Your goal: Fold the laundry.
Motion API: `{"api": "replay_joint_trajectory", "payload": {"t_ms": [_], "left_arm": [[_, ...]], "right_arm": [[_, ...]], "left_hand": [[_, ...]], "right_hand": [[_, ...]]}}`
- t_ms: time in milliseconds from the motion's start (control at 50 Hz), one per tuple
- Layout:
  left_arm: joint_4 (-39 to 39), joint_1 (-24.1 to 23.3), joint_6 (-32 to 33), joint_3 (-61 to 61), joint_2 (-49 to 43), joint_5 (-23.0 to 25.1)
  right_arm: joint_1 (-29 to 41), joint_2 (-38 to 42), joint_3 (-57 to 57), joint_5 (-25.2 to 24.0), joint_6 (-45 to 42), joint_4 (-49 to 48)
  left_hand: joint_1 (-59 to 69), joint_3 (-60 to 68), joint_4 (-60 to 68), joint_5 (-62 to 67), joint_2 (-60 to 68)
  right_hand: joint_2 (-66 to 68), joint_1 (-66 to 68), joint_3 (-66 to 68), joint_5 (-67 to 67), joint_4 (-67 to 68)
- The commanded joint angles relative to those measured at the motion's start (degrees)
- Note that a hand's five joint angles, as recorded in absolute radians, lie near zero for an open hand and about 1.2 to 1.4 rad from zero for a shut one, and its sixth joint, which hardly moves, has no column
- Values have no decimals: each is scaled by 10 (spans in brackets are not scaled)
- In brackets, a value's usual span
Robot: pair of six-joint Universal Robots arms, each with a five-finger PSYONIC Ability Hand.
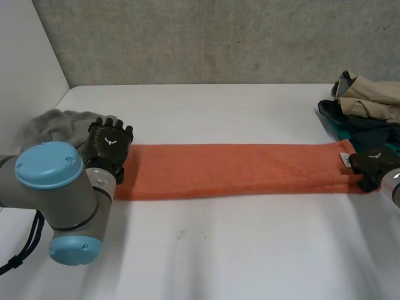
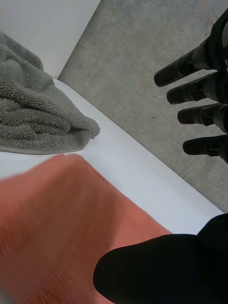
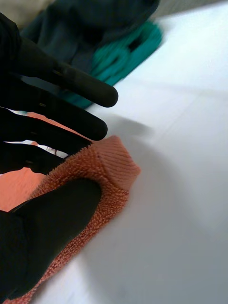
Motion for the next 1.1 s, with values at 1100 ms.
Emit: {"api": "replay_joint_trajectory", "payload": {"t_ms": [1100], "left_arm": [[0, -79, -22, 12, 76, 49]], "right_arm": [[337, -51, -6, -16, 106, -57]], "left_hand": [[-8, -22, -15, -26, -18]], "right_hand": [[-577, -543, -580, -550, -582]]}}
